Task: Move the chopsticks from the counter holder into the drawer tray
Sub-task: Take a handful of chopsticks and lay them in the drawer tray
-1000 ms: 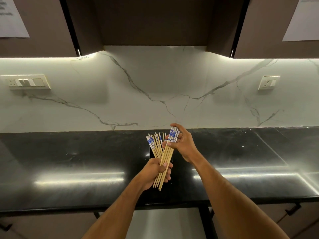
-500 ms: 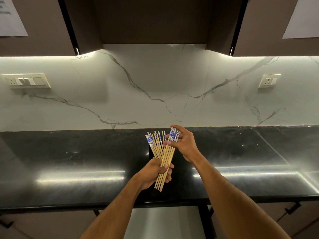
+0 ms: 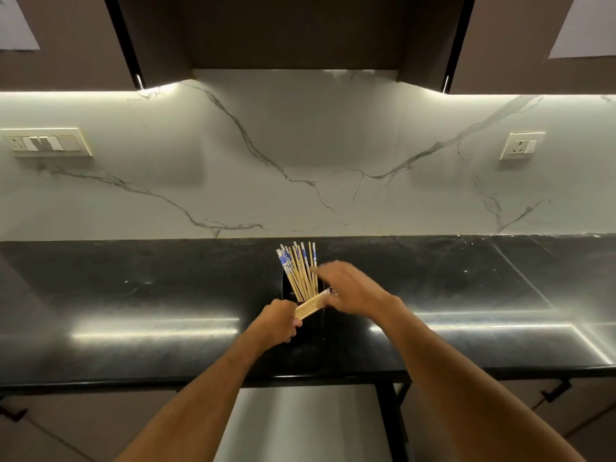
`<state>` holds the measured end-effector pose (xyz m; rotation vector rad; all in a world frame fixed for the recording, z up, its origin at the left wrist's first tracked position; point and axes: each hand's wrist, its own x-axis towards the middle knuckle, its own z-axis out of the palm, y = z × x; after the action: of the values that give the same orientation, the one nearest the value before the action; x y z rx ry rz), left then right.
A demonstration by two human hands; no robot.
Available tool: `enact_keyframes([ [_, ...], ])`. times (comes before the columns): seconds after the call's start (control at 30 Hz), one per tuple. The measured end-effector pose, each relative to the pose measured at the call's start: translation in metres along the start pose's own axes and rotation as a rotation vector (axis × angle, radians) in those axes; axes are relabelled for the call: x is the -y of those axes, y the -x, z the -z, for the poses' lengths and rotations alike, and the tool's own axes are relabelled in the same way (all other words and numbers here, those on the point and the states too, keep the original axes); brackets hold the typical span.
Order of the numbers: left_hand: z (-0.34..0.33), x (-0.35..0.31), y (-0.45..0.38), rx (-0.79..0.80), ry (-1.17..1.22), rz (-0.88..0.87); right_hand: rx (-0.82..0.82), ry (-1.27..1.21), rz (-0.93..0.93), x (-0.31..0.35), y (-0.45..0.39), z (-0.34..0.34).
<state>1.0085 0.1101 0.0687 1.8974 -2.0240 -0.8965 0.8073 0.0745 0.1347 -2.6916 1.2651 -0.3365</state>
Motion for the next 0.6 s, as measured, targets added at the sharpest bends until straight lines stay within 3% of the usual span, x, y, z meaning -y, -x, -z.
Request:
enact_keyframes([
  [0.07, -0.002, 0.0, 0.001, -0.049, -0.304, -0.061, 0.198, 0.138, 0.035, 0.008, 0.006, -0.018],
  [0.17, -0.011, 0.001, 0.009, -0.098, -0.502, -0.161, 0.245, 0.205, -0.007, 0.013, 0.015, -0.045],
  [0.6, -0.067, 0.036, 0.046, -0.055, -0.621, -0.273, 0.304, 0.148, -0.098, 0.039, 0.063, -0.118],
])
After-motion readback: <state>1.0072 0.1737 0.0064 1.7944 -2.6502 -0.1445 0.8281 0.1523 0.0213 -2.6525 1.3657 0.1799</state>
